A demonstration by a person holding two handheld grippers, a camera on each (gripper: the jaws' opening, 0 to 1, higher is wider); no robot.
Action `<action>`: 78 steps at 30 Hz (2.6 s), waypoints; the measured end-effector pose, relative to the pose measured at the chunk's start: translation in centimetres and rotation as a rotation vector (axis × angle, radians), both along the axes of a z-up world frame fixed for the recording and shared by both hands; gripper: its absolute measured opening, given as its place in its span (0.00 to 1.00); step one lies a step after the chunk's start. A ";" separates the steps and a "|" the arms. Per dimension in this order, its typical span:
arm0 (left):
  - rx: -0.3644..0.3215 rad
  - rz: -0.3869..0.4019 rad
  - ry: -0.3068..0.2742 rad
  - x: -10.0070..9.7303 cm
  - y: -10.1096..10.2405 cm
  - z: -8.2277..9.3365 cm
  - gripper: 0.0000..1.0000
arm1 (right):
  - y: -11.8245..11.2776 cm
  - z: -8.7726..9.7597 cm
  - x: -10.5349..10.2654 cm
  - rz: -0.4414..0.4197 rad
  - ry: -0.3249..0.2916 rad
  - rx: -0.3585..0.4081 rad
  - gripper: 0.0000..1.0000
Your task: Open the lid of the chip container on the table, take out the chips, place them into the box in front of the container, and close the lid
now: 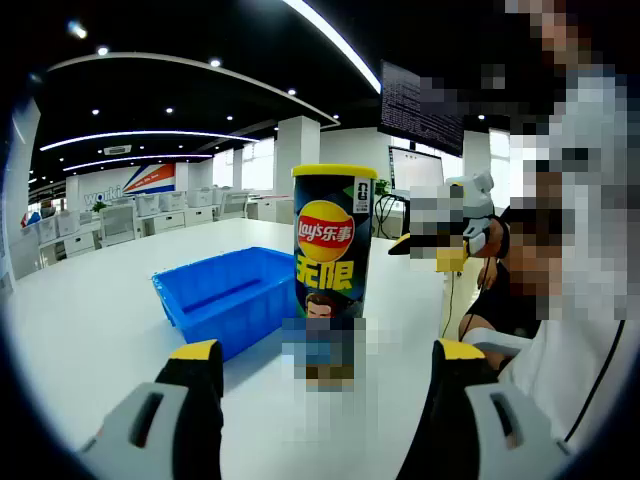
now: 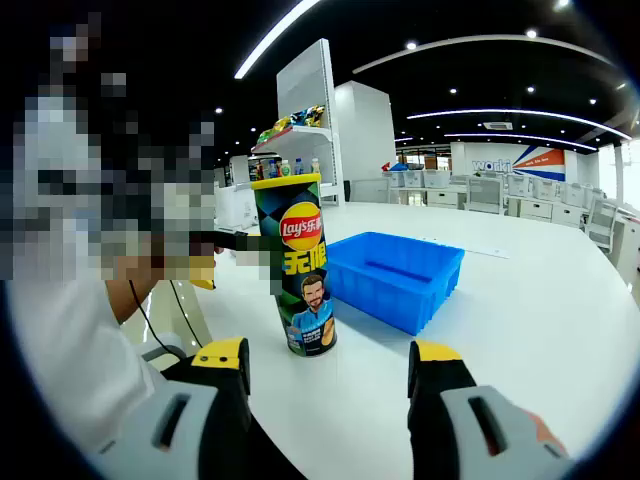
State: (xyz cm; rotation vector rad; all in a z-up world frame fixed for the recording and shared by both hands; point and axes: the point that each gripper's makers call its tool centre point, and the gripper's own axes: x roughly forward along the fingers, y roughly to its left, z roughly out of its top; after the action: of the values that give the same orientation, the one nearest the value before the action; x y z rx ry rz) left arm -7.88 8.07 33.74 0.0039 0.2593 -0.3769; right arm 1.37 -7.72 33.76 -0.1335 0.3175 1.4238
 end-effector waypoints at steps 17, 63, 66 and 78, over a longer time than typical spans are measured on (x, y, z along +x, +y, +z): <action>0.008 -0.026 -0.014 -0.3 -0.5 0.3 0.80 | 0.1 0.1 -0.3 0.009 0.003 0.004 0.63; -0.008 -0.033 -0.012 2.4 0.2 -1.3 0.82 | -0.2 0.2 1.1 -0.040 -0.004 0.024 0.66; -0.013 -0.044 -0.025 3.2 0.1 -1.1 0.82 | -0.5 0.3 1.0 -0.039 -0.009 0.021 0.65; -0.022 -0.162 -0.075 4.4 -1.8 -0.6 0.82 | -0.6 0.6 0.6 -0.023 -0.012 0.027 0.64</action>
State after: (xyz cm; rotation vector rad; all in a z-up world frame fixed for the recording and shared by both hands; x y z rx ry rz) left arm -3.52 6.29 33.16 0.0172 0.1813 -0.5395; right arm 1.98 -8.37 34.35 -0.1160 0.2887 1.4037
